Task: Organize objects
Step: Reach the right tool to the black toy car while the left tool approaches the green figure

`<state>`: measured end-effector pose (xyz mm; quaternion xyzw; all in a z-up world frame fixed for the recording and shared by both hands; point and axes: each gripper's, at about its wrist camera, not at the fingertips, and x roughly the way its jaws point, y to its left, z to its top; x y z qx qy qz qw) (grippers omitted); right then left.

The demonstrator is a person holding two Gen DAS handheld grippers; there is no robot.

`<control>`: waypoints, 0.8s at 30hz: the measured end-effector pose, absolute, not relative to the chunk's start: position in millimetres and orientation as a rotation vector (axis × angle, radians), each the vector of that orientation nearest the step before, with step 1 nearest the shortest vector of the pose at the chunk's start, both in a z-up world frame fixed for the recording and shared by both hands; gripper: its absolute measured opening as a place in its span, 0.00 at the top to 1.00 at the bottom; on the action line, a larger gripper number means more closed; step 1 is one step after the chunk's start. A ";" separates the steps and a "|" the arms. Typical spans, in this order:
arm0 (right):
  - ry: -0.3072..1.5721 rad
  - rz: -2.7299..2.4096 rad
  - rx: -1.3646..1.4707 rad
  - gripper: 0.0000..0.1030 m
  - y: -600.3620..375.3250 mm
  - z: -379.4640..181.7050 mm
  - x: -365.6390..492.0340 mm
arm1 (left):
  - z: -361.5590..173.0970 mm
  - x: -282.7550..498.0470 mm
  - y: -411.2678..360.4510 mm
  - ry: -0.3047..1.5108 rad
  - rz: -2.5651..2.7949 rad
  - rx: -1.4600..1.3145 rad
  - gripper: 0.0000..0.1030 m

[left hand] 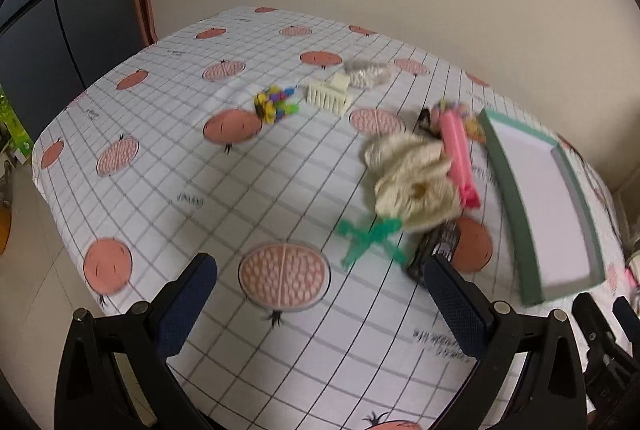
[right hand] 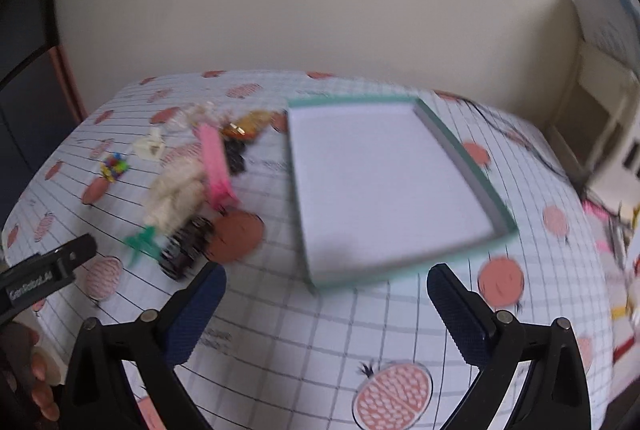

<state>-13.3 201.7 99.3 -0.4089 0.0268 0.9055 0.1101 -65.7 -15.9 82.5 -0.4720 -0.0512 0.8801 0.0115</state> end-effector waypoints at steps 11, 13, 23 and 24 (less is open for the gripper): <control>0.086 2.718 -1.380 0.06 175.1 121.3 -71.0 | 96.8 -114.1 -20.4 -0.155 2.684 -1.597 0.00; 0.062 2.709 -1.431 0.07 170.8 114.7 -81.3 | 87.9 -121.5 -21.4 -0.187 2.653 -1.656 0.00; 0.003 2.685 -1.698 0.15 140.3 61.5 -118.2 | 52.3 -155.3 -22.3 -0.250 2.586 -1.828 0.00; 0.011 2.683 -1.718 0.16 139.0 56.9 -119.6 | 48.5 -156.2 -23.1 -0.256 2.576 -1.832 0.00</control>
